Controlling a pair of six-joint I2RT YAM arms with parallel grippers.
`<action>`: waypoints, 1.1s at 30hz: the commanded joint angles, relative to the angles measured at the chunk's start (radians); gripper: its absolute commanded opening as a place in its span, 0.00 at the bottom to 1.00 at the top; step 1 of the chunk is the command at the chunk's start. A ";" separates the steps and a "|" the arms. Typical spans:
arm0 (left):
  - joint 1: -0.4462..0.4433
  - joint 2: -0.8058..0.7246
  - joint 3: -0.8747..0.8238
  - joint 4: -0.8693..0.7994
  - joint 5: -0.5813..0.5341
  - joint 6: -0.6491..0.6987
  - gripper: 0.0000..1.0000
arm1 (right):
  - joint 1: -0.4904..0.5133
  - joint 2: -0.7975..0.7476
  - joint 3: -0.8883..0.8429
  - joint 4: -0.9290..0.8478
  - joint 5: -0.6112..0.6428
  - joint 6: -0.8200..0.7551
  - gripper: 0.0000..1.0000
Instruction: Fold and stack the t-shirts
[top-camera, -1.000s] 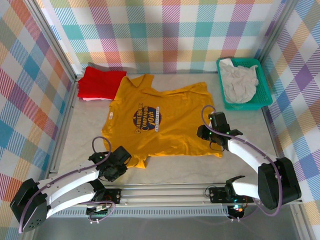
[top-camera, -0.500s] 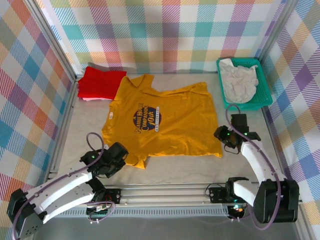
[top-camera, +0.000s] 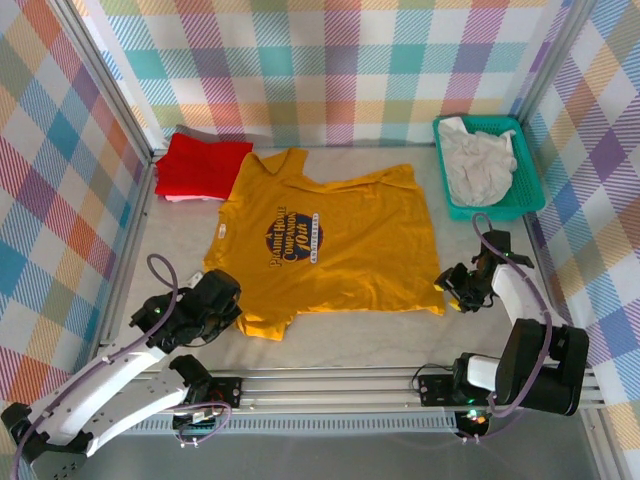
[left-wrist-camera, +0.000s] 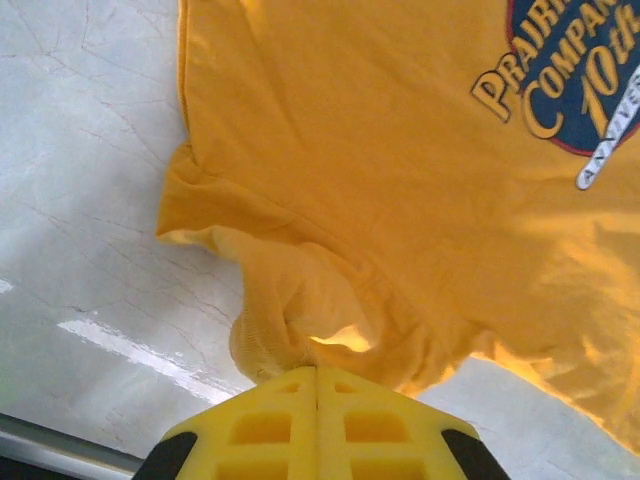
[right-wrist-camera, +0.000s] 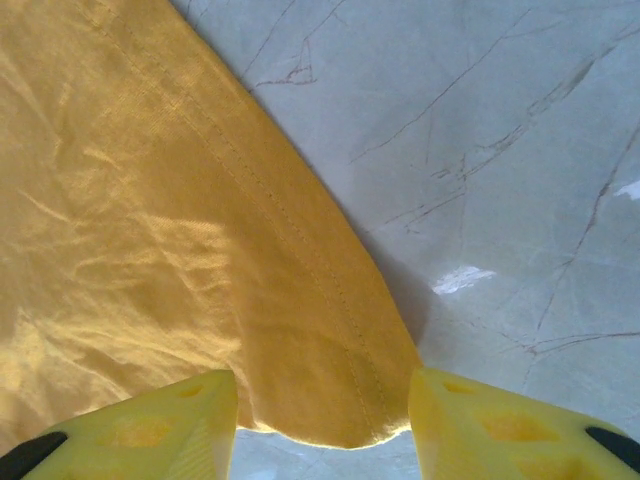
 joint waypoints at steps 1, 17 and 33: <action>0.010 0.006 0.047 -0.045 0.005 0.005 0.00 | -0.006 0.011 -0.022 -0.016 -0.058 0.010 0.49; 0.011 -0.178 -0.116 -0.047 -0.013 -0.092 0.00 | -0.004 -0.207 -0.162 -0.057 -0.041 0.215 0.60; 0.011 -0.253 0.004 -0.059 -0.125 -0.058 0.00 | 0.007 -0.156 -0.157 0.110 -0.061 0.250 0.05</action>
